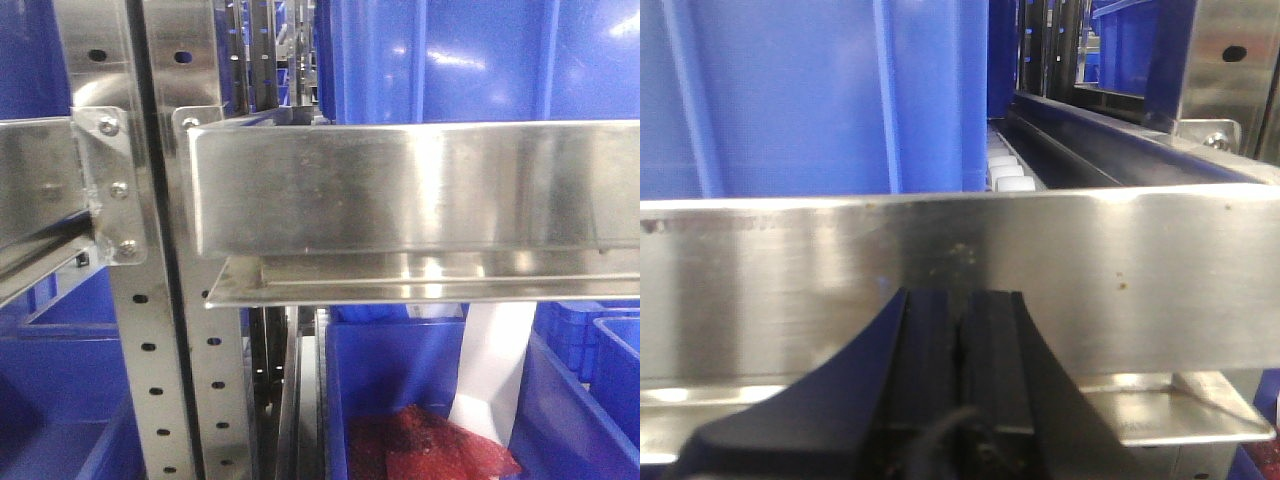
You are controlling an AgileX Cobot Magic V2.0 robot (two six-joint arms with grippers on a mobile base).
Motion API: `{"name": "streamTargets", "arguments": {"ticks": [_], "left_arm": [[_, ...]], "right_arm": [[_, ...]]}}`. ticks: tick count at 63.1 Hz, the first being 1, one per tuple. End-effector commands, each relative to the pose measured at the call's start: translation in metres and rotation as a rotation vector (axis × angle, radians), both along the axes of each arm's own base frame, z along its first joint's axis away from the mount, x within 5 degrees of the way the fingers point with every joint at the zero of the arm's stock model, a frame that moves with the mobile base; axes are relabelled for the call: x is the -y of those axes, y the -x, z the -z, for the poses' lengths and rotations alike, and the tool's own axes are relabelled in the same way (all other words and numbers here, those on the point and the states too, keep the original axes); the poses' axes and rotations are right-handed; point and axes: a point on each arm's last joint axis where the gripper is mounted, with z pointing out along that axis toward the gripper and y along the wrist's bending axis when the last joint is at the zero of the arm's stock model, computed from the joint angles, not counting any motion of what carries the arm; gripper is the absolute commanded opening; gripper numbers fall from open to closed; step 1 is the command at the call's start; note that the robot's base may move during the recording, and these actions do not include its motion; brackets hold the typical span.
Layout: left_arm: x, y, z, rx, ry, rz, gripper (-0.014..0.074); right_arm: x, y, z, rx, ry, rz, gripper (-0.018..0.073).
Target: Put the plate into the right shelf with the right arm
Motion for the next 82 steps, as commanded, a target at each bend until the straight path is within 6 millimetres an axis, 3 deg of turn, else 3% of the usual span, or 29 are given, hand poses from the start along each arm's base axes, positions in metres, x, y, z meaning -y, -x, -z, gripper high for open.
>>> {"name": "streamTargets", "arguments": {"ticks": [1, 49, 56, 64, 76, 82], "left_arm": [[-0.001, 0.001, -0.005, 0.083, 0.012, -0.015, -0.0047], [-0.001, 0.001, -0.005, 0.083, 0.012, -0.015, -0.0047], [-0.001, 0.001, -0.005, 0.083, 0.012, -0.015, -0.0047], [-0.001, 0.001, -0.005, 0.083, 0.012, -0.015, -0.0047], [-0.001, 0.001, -0.005, 0.083, 0.012, -0.015, -0.0047], [-0.001, 0.001, -0.005, 0.083, 0.012, -0.015, -0.0047]], "right_arm": [[-0.001, 0.004, -0.015, 0.101, -0.004, -0.013, 0.0051], [-0.003, 0.004, -0.020, 0.149, -0.014, -0.032, 0.0051], [-0.005, -0.001, -0.037, 0.156, -0.032, -0.040, 0.0057], [-0.009, -0.015, -0.070, 0.139, -0.037, -0.029, 0.0056], [-0.020, -0.054, -0.127, 0.076, -0.033, 0.006, 0.0056], [-0.026, -0.076, -0.144, 0.022, -0.025, 0.028, 0.0056]]}}
